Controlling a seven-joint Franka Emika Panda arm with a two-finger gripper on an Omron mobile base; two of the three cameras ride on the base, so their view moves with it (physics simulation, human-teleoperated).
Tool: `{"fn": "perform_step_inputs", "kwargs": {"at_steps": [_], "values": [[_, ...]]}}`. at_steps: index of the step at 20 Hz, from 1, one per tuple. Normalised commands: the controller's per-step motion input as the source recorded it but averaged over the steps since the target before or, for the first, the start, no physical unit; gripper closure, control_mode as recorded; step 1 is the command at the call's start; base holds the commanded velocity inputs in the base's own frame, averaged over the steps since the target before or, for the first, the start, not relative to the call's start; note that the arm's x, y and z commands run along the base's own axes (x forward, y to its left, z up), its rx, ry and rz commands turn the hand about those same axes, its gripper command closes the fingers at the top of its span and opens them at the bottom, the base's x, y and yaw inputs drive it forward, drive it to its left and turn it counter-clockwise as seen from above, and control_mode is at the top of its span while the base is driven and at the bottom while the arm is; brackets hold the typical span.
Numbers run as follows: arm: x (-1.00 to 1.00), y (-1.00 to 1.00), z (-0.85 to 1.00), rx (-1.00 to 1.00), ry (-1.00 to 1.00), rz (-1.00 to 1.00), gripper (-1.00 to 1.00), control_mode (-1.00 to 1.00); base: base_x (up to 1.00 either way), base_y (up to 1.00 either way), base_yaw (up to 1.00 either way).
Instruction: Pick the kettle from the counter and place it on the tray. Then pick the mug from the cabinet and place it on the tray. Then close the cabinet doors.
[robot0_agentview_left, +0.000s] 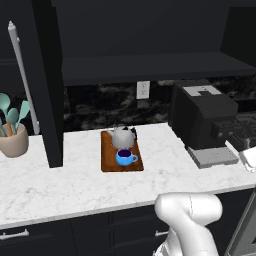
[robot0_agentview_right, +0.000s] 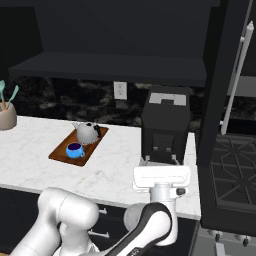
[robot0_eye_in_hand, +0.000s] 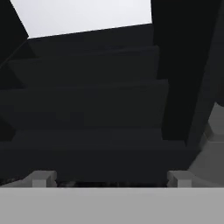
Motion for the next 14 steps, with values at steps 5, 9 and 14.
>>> {"fn": "perform_step_inputs", "kwargs": {"at_steps": [5,9,14], "values": [[0.0,-0.58,0.0,0.0,-0.05,0.0,-1.0,-1.0,0.0,0.0,0.0],[-0.11,-0.58,0.0,0.0,0.0,-0.1,-1.0,-1.0,0.0,0.0,0.0],[-0.08,-0.46,0.0,-0.03,0.04,-0.18,-1.0,-1.0,0.0,0.0,0.0]]}}
